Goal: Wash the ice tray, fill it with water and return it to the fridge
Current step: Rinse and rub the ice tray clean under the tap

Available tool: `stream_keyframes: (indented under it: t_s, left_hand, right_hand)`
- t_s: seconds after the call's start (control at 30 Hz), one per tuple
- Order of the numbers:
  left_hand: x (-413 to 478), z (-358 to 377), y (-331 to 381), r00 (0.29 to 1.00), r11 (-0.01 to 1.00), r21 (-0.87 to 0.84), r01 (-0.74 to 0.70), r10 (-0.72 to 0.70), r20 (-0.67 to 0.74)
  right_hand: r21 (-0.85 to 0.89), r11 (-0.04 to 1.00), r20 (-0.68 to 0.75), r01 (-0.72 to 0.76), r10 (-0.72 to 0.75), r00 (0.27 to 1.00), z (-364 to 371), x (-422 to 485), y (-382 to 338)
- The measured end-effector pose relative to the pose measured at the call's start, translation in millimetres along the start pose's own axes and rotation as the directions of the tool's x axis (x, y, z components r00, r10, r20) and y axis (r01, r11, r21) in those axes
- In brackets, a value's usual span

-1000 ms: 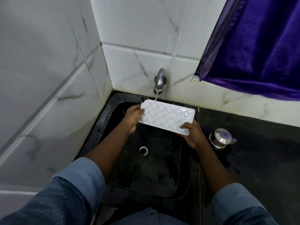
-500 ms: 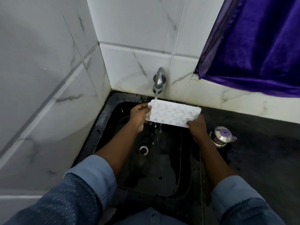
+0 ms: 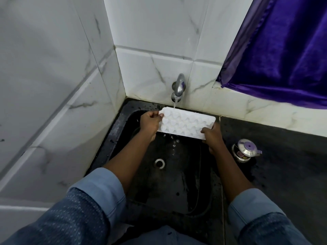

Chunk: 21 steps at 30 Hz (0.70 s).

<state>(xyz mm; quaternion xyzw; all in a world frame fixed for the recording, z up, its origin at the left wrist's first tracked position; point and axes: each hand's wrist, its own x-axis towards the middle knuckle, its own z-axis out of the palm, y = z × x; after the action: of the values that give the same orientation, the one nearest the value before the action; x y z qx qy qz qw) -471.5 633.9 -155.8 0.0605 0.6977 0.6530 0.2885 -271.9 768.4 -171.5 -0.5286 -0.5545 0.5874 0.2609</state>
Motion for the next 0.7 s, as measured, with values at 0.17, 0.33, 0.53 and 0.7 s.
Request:
stream_keyframes:
  t_s: [0.17, 0.33, 0.53, 0.7]
  left_hand:
    - [5.8, -28.9, 0.2, 0.998, 1.0, -0.004, 0.012, -0.012, -0.067]
    - [8.1, -55.4, 1.6, 0.993, 0.999, -0.041, 0.029, -0.033, -0.117]
    - [10.7, -78.6, 0.3, 0.978, 0.991, -0.123, 0.057, -0.08, -0.191]
    - [13.2, -95.4, 2.1, 0.952, 0.984, -0.163, 0.078, -0.122, -0.28]
  right_hand:
    - [-0.004, 1.0, 0.084, -0.014, 0.015, 0.996, 18.2, -0.7, -10.1]
    - [-0.046, 0.999, 0.146, 0.016, -0.01, 0.989, 39.6, -4.9, -20.0]
    - [-0.03, 0.998, 0.219, 0.06, -0.052, 0.974, 64.9, -15.4, -27.9]
    - [-0.072, 0.993, 0.263, 0.094, -0.072, 0.962, 82.0, -21.5, -26.1]
